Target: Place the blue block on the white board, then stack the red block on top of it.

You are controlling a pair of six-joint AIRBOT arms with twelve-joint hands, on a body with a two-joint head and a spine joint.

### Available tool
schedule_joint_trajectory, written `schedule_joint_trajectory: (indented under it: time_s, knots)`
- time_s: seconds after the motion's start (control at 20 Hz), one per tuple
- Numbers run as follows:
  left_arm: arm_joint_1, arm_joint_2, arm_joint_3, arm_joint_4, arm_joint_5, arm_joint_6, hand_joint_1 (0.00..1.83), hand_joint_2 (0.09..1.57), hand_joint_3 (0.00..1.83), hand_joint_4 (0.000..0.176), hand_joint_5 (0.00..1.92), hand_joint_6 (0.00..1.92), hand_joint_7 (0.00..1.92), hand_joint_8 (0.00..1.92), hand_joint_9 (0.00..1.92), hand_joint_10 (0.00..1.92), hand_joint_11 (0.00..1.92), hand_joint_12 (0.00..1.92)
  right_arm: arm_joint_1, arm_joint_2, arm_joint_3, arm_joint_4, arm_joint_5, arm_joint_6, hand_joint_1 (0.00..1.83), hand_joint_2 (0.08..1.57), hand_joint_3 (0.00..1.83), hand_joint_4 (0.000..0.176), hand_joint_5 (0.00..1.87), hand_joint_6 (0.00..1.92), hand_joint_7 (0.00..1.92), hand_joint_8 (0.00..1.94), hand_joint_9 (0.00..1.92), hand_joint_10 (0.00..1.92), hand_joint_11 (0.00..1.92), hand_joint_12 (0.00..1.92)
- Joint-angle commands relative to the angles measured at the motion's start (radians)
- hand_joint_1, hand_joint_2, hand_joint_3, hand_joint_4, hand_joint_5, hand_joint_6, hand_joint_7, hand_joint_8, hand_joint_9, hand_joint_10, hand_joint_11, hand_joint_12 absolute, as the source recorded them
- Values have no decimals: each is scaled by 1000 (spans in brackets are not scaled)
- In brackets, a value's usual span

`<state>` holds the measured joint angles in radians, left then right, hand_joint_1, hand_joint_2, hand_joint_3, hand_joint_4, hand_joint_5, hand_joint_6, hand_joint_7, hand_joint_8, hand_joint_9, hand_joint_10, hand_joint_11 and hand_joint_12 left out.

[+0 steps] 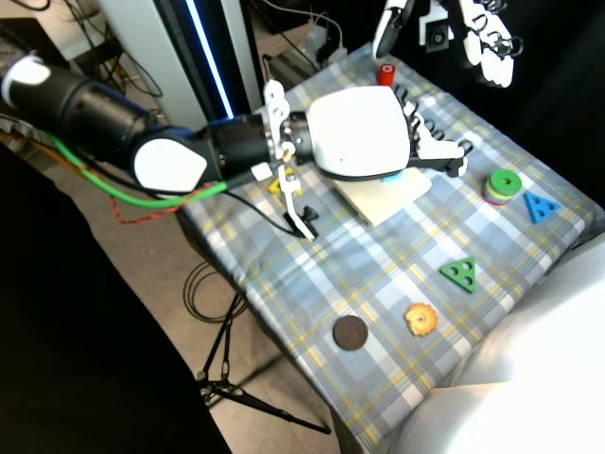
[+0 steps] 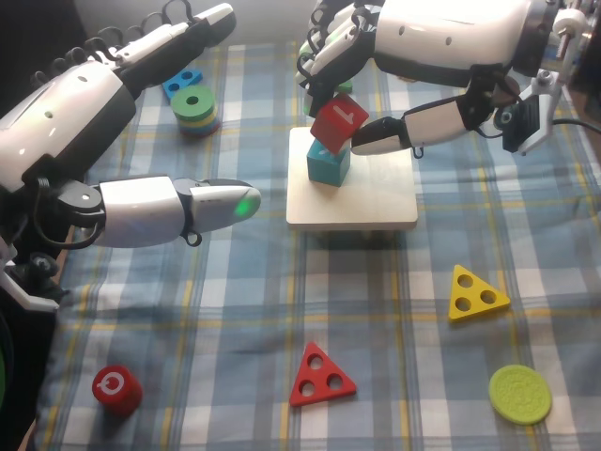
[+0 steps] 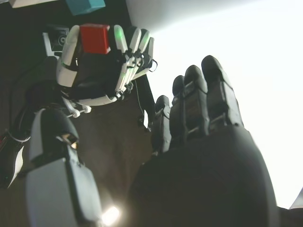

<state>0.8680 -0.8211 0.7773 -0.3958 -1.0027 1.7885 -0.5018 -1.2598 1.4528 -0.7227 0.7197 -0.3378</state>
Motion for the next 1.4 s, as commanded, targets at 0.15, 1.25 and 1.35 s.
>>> schedule_joint_trajectory:
  time_s: [0.15,1.25,1.35]
  knots:
    - [-15,-6,6,28,-117,-7,769,902,0,157,162,2,205,2,200,3,0,432,13,-8,5,43,84,2,1123,1102,1,0,1002,945,832,0,672,0,176,870]
    - [-19,-9,5,28,-121,-7,763,905,0,153,159,0,203,0,205,0,0,365,13,-9,7,41,70,2,985,1019,0,5,755,0,652,0,625,2,151,989]
    - [-19,-9,5,28,-122,-7,765,903,0,153,157,0,199,0,197,0,0,387,13,-9,3,41,70,2,964,1015,0,24,680,0,597,0,595,0,136,992]
